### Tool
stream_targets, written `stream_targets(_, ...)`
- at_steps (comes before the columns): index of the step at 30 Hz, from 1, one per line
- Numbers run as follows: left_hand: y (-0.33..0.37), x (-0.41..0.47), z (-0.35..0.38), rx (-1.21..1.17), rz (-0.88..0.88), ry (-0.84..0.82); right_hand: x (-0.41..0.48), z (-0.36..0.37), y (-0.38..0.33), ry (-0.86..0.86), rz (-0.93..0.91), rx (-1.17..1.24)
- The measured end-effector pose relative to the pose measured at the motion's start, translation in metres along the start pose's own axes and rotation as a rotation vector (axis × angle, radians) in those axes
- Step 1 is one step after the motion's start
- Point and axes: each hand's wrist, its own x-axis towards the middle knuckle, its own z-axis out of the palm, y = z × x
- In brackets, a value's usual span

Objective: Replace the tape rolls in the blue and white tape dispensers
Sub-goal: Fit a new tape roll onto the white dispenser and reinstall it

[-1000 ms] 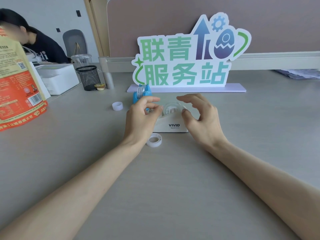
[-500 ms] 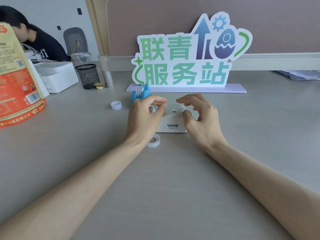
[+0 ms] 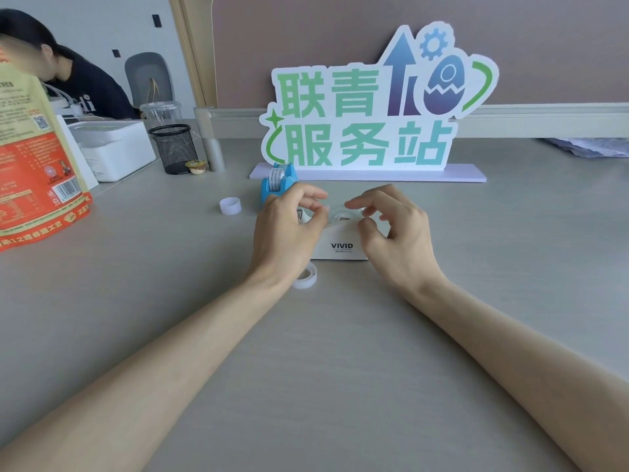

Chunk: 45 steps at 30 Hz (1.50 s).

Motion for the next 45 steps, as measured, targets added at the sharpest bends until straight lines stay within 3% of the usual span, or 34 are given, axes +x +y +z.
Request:
stream_targets(7,-0.001,0.0,-0.001,-0.021,0.005,-0.011,0.001,0.0,0.0,0.012,0.025,0.036)
stream_targets(13,0.002,0.002,-0.005,-0.141,-0.094,-0.002,-0.001,0.0,-0.002,-0.017,0.005,0.014)
stream_targets(23,-0.008,0.008,-0.015,-0.331,-0.273,0.153,0.0,-0.001,0.001,-0.029,0.045,0.024)
stream_targets(36,-0.025,0.012,-0.033,-0.271,-0.406,0.246,0.0,-0.002,0.0,-0.032,0.07,0.046)
stream_targets(45,-0.031,0.008,-0.038,-0.139,-0.363,0.192,0.0,-0.003,0.0,-0.028,0.07,0.033)
